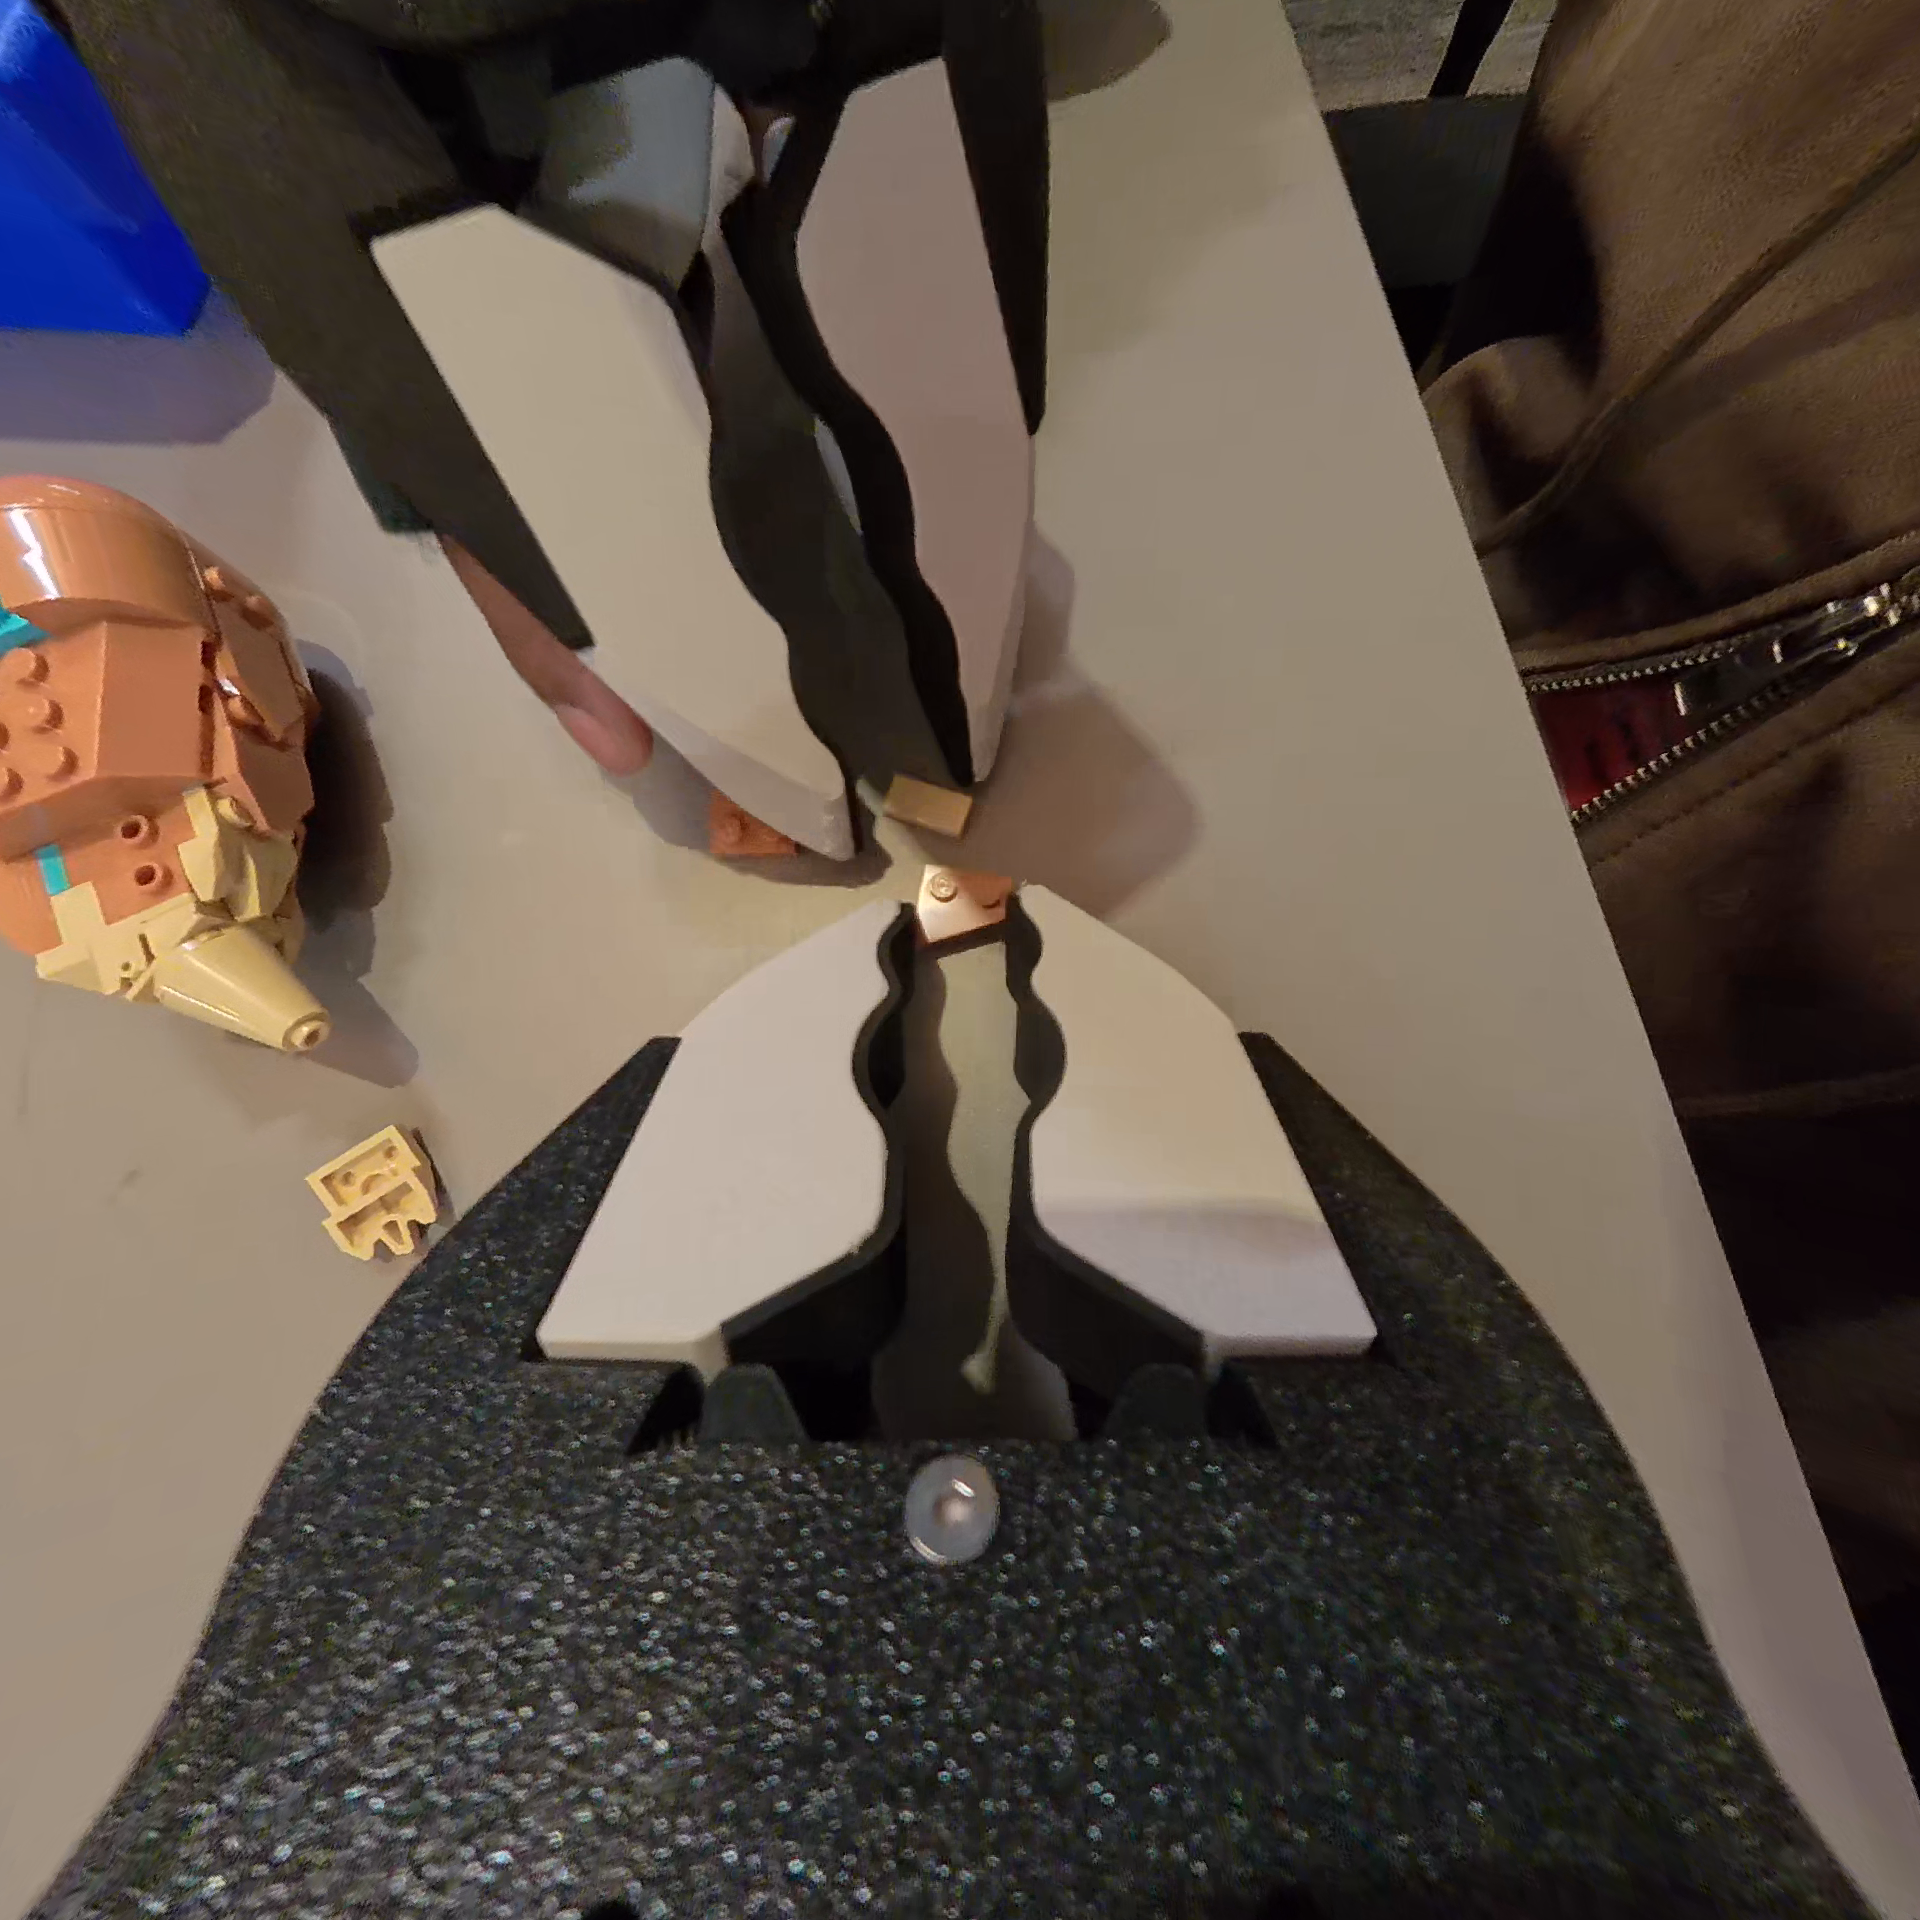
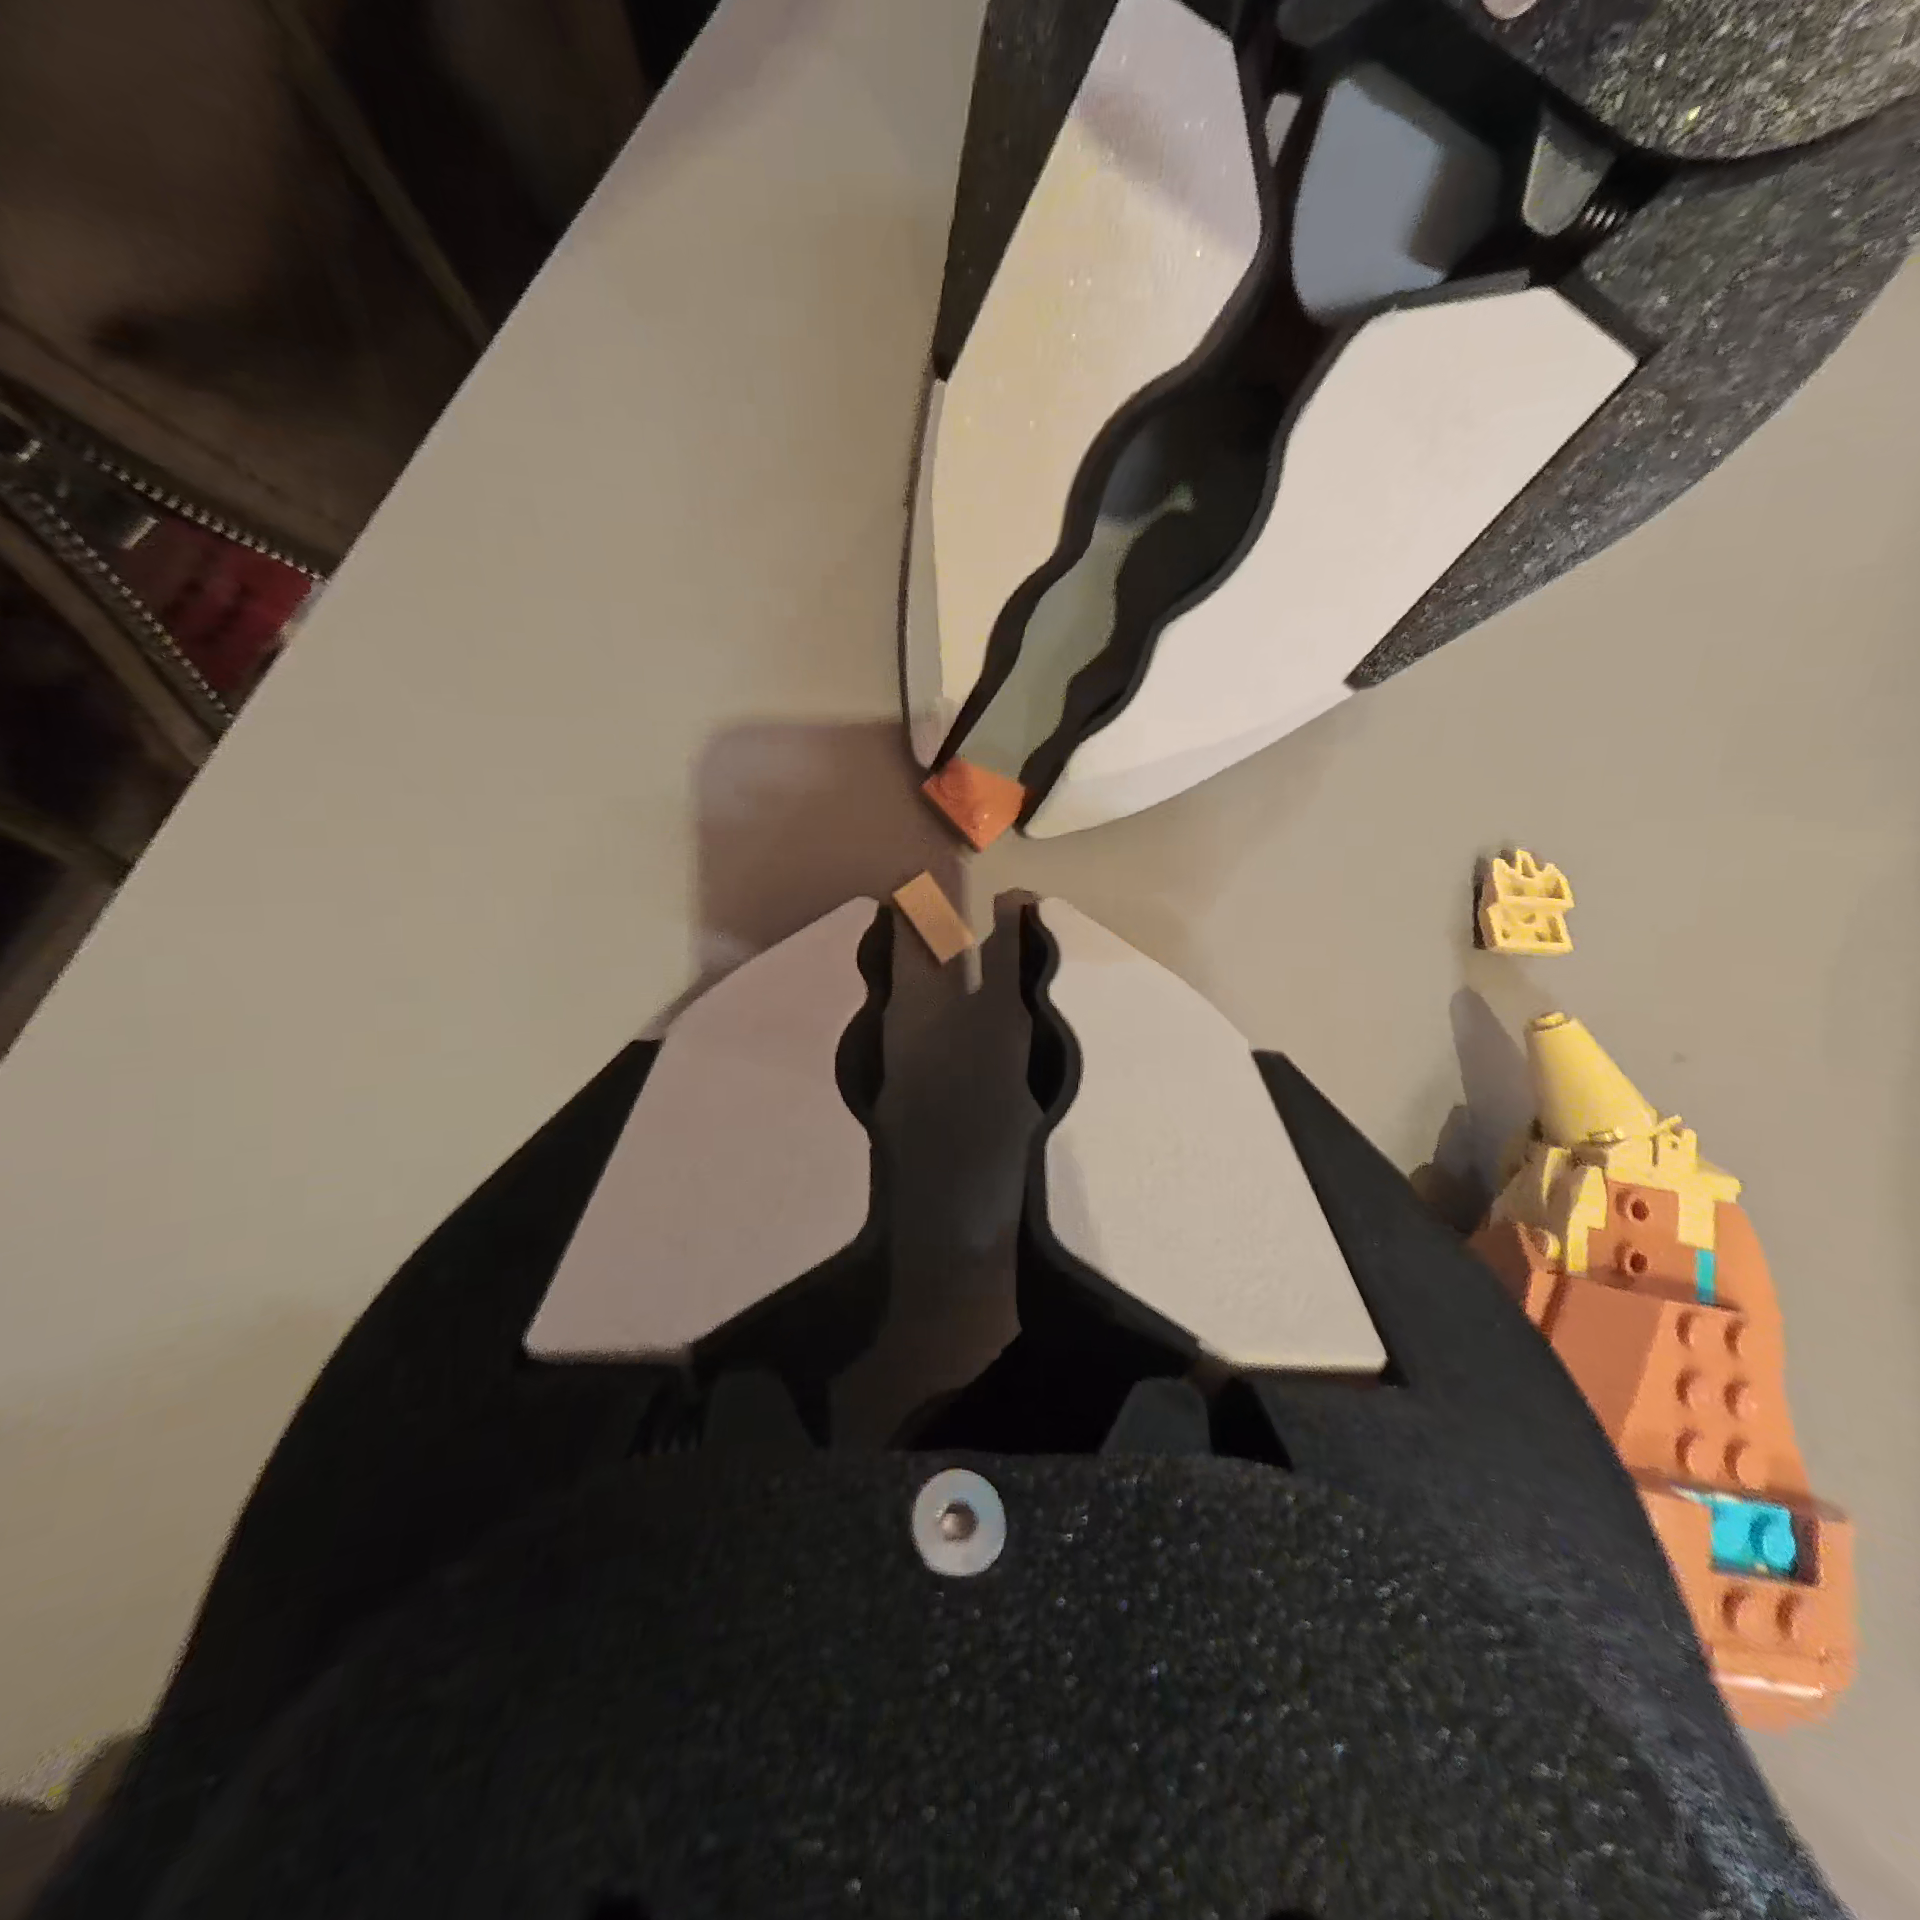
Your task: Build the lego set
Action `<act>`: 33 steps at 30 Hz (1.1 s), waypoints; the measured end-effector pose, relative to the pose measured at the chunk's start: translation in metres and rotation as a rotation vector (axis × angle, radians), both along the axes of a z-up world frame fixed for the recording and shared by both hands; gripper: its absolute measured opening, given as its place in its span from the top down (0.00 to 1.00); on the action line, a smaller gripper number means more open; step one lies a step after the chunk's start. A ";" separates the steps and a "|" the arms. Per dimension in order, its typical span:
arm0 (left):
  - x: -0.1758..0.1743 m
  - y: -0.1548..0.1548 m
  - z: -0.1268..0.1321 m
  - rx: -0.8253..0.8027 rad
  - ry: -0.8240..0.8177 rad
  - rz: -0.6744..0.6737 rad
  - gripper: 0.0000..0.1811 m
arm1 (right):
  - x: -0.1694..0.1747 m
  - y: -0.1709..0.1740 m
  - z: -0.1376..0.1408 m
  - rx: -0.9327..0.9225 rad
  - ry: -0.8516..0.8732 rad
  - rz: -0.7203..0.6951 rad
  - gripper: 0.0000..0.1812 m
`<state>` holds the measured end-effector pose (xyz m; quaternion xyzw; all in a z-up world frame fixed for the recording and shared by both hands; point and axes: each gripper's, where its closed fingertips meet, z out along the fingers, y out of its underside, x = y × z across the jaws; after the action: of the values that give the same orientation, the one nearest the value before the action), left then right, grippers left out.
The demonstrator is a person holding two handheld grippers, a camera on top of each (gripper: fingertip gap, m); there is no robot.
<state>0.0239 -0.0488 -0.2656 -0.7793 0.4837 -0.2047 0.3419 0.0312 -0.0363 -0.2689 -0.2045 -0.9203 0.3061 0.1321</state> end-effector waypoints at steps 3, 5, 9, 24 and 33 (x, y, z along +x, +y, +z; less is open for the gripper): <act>0.000 0.000 -0.002 -0.001 0.011 0.001 0.91 | -0.003 -0.001 -0.001 -0.008 -0.028 -0.006 0.89; 0.000 0.000 -0.002 0.005 0.020 0.002 0.91 | -0.002 -0.003 -0.002 -0.020 -0.065 -0.026 0.95; 0.000 0.001 -0.002 0.022 0.024 0.019 0.91 | -0.004 -0.001 -0.002 -0.001 -0.052 -0.107 0.96; -0.002 0.009 0.000 0.087 0.043 0.078 0.91 | -0.014 -0.002 0.007 -0.191 -0.093 -0.362 0.96; 0.000 0.009 0.001 0.109 0.050 0.074 0.91 | -0.011 -0.002 0.001 -0.187 -0.149 -0.392 0.95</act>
<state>0.0237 -0.0394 -0.2647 -0.7816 0.4734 -0.1456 0.3791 0.0199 -0.0381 -0.2677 -0.4127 -0.8378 0.3428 0.1009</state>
